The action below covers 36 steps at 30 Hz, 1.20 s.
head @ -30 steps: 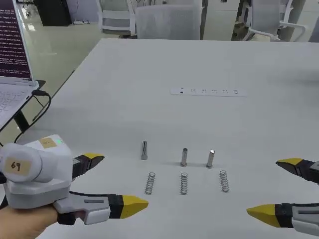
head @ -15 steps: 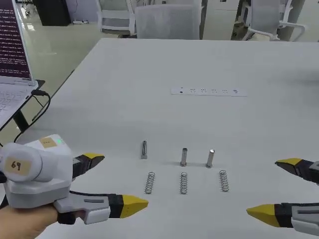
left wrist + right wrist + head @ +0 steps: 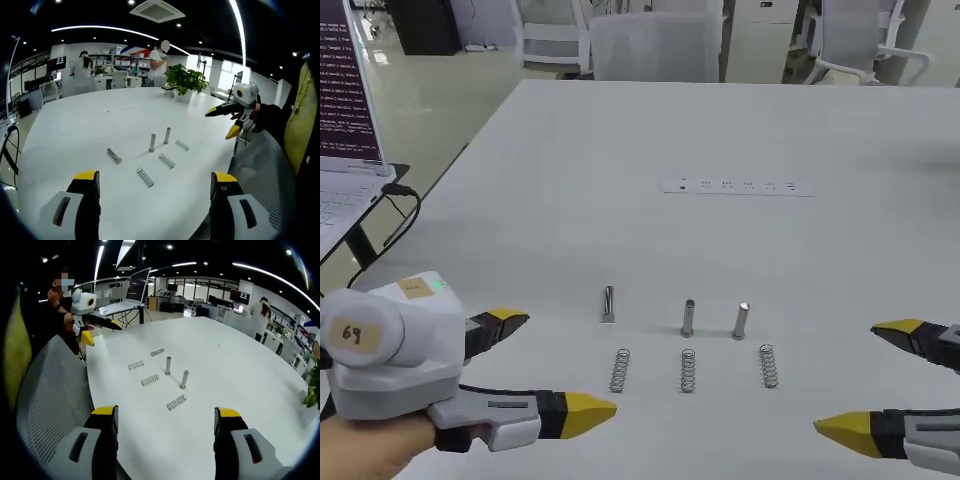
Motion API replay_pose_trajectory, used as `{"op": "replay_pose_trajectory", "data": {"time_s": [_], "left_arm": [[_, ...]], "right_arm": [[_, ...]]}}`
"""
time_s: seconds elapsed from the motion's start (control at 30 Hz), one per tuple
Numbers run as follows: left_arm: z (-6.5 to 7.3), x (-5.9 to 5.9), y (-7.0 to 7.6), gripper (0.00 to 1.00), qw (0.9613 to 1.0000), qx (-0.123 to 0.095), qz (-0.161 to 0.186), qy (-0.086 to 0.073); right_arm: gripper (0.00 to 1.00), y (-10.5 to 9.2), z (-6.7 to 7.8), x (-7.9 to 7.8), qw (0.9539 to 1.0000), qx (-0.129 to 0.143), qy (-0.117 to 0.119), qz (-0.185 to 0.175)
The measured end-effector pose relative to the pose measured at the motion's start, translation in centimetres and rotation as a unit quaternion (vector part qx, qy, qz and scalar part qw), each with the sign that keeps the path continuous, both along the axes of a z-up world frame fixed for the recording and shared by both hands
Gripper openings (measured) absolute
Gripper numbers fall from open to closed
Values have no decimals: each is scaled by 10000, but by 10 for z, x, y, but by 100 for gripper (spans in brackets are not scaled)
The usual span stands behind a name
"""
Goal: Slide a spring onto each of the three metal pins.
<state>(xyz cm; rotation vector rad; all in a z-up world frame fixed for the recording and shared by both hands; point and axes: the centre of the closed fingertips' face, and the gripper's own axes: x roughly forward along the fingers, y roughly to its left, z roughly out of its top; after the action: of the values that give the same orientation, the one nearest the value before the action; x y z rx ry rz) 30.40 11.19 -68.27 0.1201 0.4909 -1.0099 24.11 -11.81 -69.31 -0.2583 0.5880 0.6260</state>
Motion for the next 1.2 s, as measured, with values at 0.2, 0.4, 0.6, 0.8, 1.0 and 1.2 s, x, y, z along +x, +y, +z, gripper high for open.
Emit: {"op": "replay_pose_trajectory", "data": {"time_s": [0.2,0.4,0.6,0.8,1.0,1.2], "left_arm": [[0,-1,-1,89,10000,3,-11,5],[0,-1,-1,89,10000,9,-10,3],[-1,0,0,88,10000,13,-12,0],[-1,-1,-1,88,10000,14,-16,-5],[1,-2,-2,88,10000,23,-39,-20],[-1,-3,-3,88,10000,41,-50,-7]], "right_arm": [[77,2,0,-2,10000,8,13,11],[77,1,0,-1,10000,9,11,5],[77,1,-1,-1,10000,7,16,13],[77,1,0,-2,10000,8,16,15],[77,1,1,-3,10000,8,1,27],[77,2,1,-4,10000,-4,11,32]]}}
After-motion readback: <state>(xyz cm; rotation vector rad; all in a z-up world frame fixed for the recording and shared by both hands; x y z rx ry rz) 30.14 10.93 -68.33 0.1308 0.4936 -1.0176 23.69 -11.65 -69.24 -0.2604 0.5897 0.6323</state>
